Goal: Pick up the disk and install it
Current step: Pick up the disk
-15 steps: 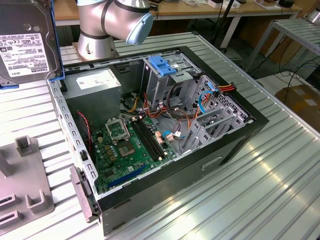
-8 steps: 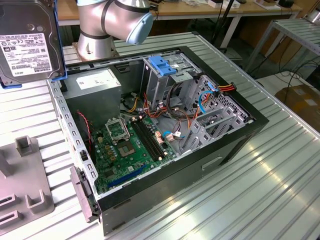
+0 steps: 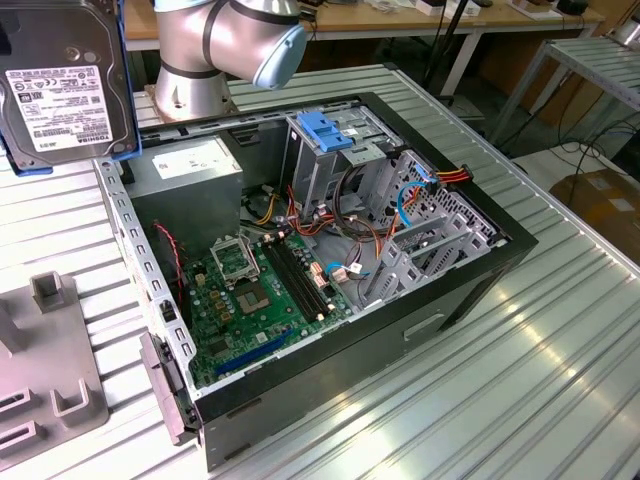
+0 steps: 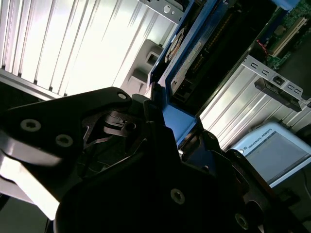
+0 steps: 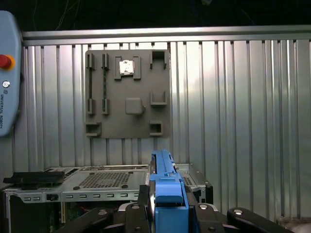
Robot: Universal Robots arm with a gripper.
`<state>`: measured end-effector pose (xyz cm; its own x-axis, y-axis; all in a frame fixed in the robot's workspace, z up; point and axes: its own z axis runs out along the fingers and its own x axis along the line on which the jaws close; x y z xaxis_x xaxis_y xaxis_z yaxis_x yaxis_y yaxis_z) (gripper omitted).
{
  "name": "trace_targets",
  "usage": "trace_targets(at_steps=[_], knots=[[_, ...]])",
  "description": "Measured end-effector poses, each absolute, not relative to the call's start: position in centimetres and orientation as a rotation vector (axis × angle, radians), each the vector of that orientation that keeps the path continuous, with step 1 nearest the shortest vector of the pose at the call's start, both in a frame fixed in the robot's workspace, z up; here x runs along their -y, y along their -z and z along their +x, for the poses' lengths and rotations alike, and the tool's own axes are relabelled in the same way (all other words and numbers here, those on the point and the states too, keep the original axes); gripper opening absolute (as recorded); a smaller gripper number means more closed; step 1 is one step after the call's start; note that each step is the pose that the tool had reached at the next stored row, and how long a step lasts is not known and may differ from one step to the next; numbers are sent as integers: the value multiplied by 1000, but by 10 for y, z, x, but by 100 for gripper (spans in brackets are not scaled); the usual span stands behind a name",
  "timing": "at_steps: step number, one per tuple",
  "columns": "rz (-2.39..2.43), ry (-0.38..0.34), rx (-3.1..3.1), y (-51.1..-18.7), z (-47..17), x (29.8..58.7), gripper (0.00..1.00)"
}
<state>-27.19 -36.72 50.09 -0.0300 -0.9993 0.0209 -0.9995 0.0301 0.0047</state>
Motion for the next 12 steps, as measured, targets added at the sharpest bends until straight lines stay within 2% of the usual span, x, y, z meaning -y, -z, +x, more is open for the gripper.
trace_targets(at_steps=[12], knots=[[2172,-18,2244,-501,-257,367,37]])
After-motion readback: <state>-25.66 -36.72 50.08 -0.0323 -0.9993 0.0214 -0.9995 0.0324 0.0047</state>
